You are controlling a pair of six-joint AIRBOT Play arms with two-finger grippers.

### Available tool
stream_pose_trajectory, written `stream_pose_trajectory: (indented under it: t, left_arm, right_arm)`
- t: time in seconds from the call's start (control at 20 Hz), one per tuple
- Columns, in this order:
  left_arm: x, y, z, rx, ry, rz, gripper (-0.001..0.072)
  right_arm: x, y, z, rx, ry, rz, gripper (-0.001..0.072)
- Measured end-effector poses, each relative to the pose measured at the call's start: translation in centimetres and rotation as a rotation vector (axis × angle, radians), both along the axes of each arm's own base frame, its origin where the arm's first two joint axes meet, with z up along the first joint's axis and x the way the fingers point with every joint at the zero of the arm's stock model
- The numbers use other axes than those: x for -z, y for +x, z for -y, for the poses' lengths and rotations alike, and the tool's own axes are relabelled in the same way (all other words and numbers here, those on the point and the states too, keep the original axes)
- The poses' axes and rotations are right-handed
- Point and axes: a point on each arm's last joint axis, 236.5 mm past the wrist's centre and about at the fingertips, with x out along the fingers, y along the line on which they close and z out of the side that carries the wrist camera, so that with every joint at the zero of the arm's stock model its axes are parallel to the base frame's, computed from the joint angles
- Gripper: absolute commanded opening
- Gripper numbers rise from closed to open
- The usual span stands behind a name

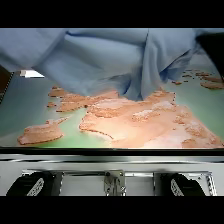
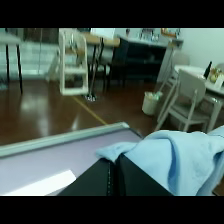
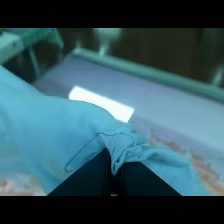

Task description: Fold the shirts.

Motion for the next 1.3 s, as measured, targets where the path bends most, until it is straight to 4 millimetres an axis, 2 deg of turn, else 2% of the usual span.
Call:
stream_pose_trajectory:
  t: [0.05,0.15,0.2,0.3,0.5,0.7,0.8,0.95,1.0,1.05,1.2,1.25,1.3]
  left_arm:
    - [-1.3,-1.2,-0.2,-0.009,0.004,0.041,0.0035]
    - [-1.6,-2.2,-0.3,-0.028,0.045,0.056,0.0035]
    - [-1.0,-2.2,-0.5,-0.04,0.066,0.034,0.0035]
    - [1.4,-1.4,-1.2,-0.083,0.133,-0.046,0.0035]
    - [10.5,0.5,-1.7,-0.072,0.251,-0.351,0.0036]
    - [21.3,1.3,-0.4,0.04,0.233,-0.725,0.0036]
    - [26.3,0.9,1.0,0.118,0.204,-0.88,0.0036]
    - [32.7,0.3,3.2,0.198,0.142,-1.061,0.0036]
    - [34.2,0.0,4.0,0.217,0.108,-1.11,0.0036]
    - [35.7,-0.1,5.0,0.232,0.06,-1.154,0.0036]
    - [37.7,0.0,8.2,0.269,-0.067,-1.189,0.0036]
    - [37.9,0.4,8.9,0.266,-0.099,-1.176,0.0036]
    - [37.9,1.0,9.6,0.258,-0.135,-1.154,0.0036]
  right_arm:
    - [-1.6,-1.3,0.3,0.023,0.004,0.053,0.0059]
    - [-3.4,-3.3,1.3,0.081,-0.003,0.11,0.006]
    - [-3.7,-4.0,1.7,0.105,-0.008,0.12,0.0059]
    - [-3.6,-4.7,2.7,0.158,-0.029,0.116,0.006]
    - [-2.9,-4.0,3.4,0.185,-0.031,0.076,0.006]
    - [0.0,0.8,2.9,0.148,-0.001,-0.063,0.006]
    - [3.3,4.7,2.3,0.104,0.019,-0.194,0.006]
    - [9.8,11.9,1.5,0.052,0.065,-0.409,0.006]
    - [12.2,14.2,1.1,0.036,0.088,-0.476,0.006]
    - [15.4,16.6,0.4,0.02,0.105,-0.562,0.006]
    - [24.6,21.2,-2.8,-0.041,0.139,-0.78,0.0061]
    - [27.9,22.2,-3.9,-0.053,0.14,-0.851,0.0121]
    - [30.3,22.9,-4.7,-0.057,0.149,-0.902,0.0343]
